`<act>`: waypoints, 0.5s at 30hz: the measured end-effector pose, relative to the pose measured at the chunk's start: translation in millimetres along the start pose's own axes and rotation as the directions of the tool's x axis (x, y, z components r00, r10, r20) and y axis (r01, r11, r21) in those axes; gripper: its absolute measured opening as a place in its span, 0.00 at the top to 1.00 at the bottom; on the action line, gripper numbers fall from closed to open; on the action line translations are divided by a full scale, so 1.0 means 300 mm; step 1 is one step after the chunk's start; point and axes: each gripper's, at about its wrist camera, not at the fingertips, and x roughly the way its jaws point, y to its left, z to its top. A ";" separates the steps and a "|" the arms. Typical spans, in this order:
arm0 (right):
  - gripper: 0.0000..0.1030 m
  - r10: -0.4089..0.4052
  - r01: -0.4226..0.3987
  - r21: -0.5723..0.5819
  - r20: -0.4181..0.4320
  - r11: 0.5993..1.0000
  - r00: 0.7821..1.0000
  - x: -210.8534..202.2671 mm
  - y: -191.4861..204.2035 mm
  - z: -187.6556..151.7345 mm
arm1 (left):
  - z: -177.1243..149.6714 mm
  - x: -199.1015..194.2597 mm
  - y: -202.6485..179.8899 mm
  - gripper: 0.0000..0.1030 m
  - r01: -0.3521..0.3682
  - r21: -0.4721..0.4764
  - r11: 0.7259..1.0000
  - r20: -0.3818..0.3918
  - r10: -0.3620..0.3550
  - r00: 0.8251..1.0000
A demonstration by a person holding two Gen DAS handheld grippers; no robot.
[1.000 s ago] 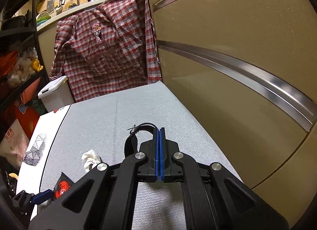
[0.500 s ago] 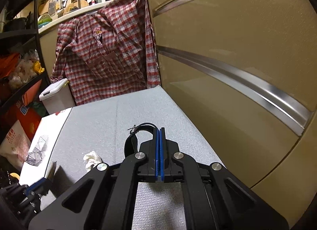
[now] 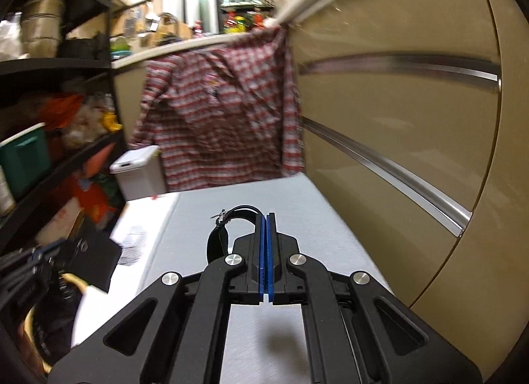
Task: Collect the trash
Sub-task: 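Carry the sachet and strap over the bin and open both tools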
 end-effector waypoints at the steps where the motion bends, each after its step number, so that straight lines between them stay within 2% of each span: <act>1: 0.99 0.024 -0.024 -0.004 0.003 1.000 1.000 -0.031 0.028 -0.001 | 0.002 -0.033 0.012 0.99 -0.005 -0.004 1.000 0.009 0.006 1.000; 7: 0.99 0.167 -0.166 -0.037 0.007 0.985 0.986 -0.162 0.218 -0.017 | 0.018 -0.218 0.128 0.99 -0.077 -0.016 0.997 0.057 0.077 0.995; 15: 0.99 0.320 -0.323 -0.083 -0.043 0.943 0.946 -0.212 0.490 -0.076 | -0.024 -0.390 0.306 0.99 -0.229 -0.049 0.972 0.076 0.233 0.970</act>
